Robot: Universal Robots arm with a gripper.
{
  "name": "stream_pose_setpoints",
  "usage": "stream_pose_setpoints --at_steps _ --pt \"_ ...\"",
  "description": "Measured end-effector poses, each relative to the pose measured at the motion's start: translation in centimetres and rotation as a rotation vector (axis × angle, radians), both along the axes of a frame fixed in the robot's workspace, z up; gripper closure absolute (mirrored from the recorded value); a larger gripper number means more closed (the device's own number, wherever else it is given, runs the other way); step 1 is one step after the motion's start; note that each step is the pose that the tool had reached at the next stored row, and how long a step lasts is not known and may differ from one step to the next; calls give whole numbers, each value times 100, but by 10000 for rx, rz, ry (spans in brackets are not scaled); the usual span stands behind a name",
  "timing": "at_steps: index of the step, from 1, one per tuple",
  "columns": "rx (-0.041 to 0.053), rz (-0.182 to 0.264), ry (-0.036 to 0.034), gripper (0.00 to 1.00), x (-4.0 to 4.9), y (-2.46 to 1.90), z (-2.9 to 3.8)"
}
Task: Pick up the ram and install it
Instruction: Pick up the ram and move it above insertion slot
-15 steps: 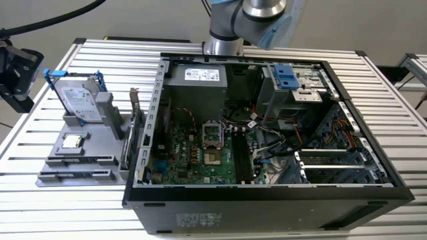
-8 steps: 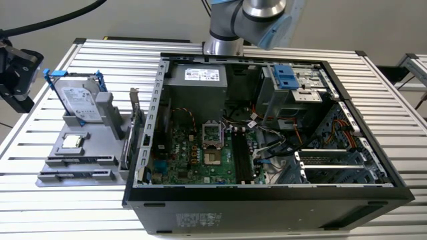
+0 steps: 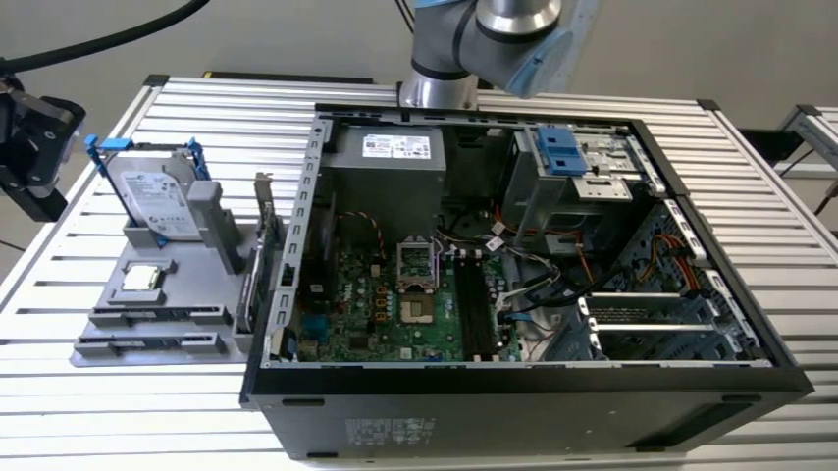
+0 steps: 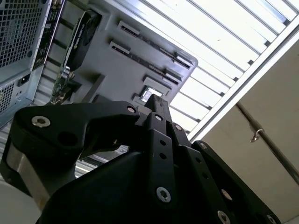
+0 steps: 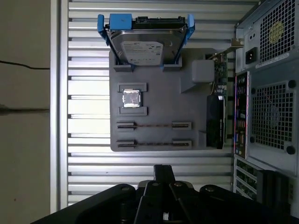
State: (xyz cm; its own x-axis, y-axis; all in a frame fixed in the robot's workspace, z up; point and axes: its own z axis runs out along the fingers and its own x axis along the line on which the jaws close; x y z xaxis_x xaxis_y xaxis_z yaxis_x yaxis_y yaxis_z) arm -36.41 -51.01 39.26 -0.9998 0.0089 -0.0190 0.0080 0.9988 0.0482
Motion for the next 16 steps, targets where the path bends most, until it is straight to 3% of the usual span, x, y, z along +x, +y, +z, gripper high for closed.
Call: stream_pose_setpoints --at_steps 4,16 --pt "0 -103 0 100 0 0 0" --pt "1 -1023 3 100 0 0 0"
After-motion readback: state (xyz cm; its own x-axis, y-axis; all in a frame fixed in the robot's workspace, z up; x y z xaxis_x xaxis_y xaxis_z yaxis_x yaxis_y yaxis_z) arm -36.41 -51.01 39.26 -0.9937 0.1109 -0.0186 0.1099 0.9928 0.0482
